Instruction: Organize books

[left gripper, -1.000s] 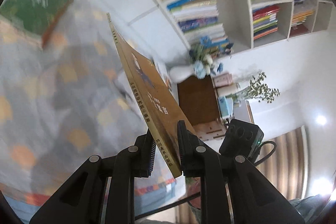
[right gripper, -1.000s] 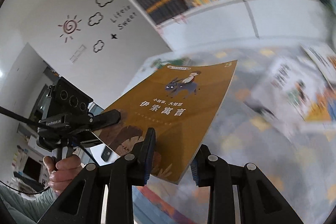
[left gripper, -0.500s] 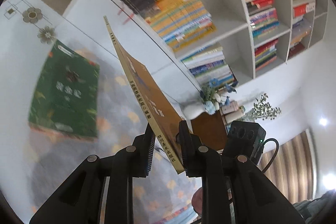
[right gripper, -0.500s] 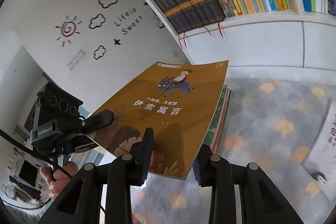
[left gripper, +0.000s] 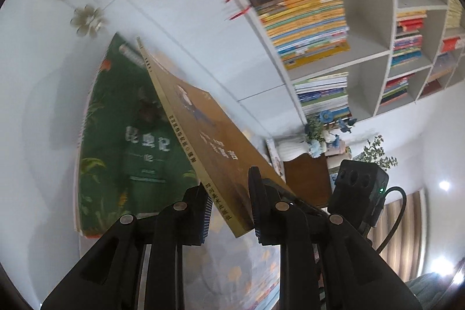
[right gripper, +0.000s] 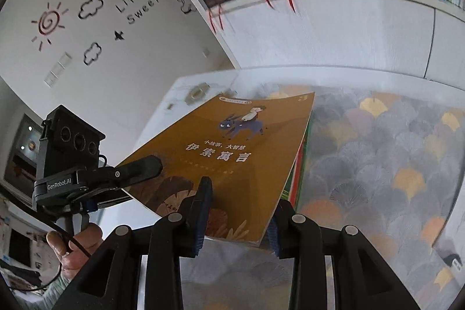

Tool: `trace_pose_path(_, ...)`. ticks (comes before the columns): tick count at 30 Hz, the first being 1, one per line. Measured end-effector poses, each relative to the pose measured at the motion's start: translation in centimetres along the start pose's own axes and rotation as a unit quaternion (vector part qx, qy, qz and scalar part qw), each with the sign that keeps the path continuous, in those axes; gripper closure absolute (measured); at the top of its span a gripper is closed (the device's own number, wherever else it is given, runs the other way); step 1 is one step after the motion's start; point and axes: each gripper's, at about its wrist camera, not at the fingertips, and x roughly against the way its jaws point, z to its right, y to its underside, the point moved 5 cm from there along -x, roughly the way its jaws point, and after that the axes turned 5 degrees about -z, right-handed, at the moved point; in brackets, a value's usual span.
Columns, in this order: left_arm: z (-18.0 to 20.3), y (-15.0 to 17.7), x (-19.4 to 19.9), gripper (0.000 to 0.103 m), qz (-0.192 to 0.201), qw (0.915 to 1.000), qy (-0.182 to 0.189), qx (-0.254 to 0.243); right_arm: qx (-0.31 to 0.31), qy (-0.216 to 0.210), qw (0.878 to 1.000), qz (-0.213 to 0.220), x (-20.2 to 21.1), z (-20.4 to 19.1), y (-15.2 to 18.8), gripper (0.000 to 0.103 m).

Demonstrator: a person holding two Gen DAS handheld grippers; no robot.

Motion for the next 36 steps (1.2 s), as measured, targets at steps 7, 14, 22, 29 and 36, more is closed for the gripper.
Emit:
trace_pose_path(7,-3.3,1.1,-1.3,0.085,-0.009,0.9996,-0.024,0.014,0.016,0.012,0.999,-0.03,-3.3,0.8,0.6,0.07)
trace_pose_path(14,-5.8,1.6,-1.1,0.085,-0.006,0.9981,-0.046,0.042,0.025,0.019,0.997,-0.065,-6.1,1.1,1.5,0.07)
trace_pose_path(22,-7.2,3.2,0.5,0.085,0.006,0.9951,-0.076,0.063,0.031,0.016,0.997,-0.074,-6.9,1.1,1.8,0.07)
trace_pose_path(29,-7.0,4.9,1.1,0.085,0.001,0.9904,-0.128,0.051,0.033,0.023,0.996,-0.08,-7.5,1.2,2.7,0.069)
trace_pose_path(36,-4.1,7.2,2.4,0.082,-0.006,0.979,-0.204,-0.009,0.042,0.036,0.993,-0.1,-7.9,0.5,2.4,0.058)
